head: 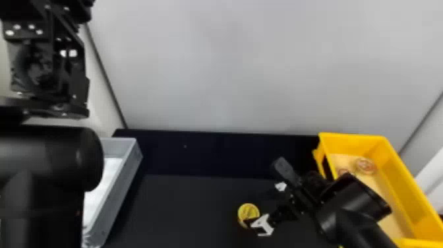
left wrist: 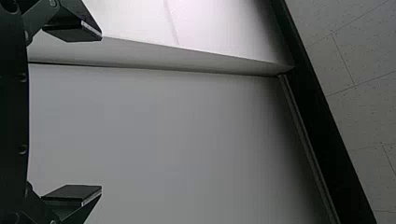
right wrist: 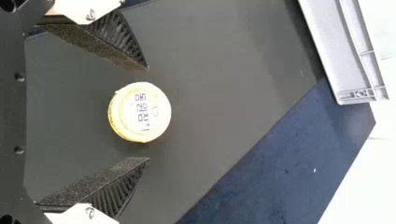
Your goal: Pick up the round yellow can and place it in the yellow rectangular box
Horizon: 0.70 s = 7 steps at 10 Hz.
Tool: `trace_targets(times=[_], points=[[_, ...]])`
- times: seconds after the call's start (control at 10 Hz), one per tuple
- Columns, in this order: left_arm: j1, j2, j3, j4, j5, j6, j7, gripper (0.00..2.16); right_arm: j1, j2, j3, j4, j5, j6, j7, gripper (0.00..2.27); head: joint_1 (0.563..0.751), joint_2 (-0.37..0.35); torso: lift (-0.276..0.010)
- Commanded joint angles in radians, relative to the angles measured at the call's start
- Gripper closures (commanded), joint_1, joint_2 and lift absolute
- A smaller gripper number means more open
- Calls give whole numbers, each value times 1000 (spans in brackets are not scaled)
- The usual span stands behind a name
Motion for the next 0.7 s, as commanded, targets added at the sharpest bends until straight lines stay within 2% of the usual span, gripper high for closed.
trace_targets(times=[0.0, 0.6], points=[[-6, -2, -8, 5, 1, -2, 1, 124, -38, 24, 0, 112, -14, -59, -22, 90, 663, 54, -10], [-14, -3, -14, 15, 2, -11, 1, 124, -93, 82, -40, 315, -32, -156, -86, 91, 663, 54, -10]])
